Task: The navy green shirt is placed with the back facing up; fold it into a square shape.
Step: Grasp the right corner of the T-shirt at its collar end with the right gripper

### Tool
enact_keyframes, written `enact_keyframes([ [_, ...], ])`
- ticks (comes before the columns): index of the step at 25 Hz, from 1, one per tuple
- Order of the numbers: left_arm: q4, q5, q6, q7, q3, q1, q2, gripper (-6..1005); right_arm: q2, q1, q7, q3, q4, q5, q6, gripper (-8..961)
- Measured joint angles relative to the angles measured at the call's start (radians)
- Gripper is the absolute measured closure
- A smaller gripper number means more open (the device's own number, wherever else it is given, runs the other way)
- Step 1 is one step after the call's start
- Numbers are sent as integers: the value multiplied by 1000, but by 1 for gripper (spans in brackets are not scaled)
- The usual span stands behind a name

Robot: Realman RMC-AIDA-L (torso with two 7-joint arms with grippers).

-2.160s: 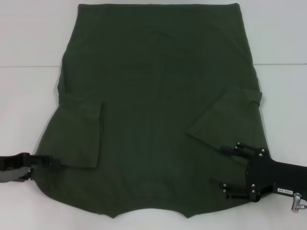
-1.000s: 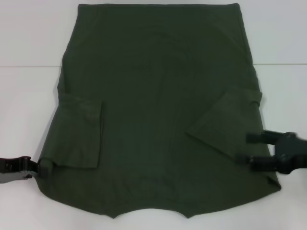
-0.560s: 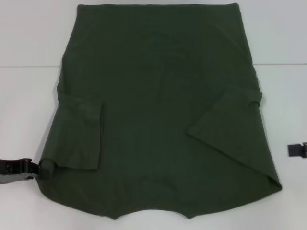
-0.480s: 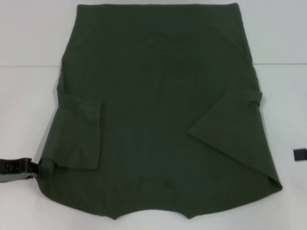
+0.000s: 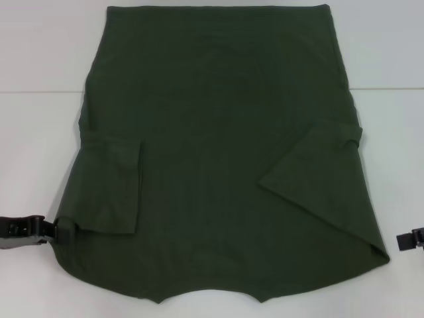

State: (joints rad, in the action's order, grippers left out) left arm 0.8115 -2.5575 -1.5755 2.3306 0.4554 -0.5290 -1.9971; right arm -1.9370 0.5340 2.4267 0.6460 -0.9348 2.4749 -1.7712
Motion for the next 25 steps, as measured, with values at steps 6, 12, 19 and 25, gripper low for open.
enact_keyframes([
  [6,0,0,7,0,-1,0,0,966,-3,13,-12,5,84,22,73,41],
  [12,0,2,10,-3,-1,-1,0,965,-5,27,-15,8,126,23,100,42],
  [19,0,6,12,-13,-1,-4,-4,965,-7,35,-17,11,151,22,126,44],
  [25,0,14,12,-14,-1,-1,-2,966,-7,47,-21,12,172,29,144,50],
])
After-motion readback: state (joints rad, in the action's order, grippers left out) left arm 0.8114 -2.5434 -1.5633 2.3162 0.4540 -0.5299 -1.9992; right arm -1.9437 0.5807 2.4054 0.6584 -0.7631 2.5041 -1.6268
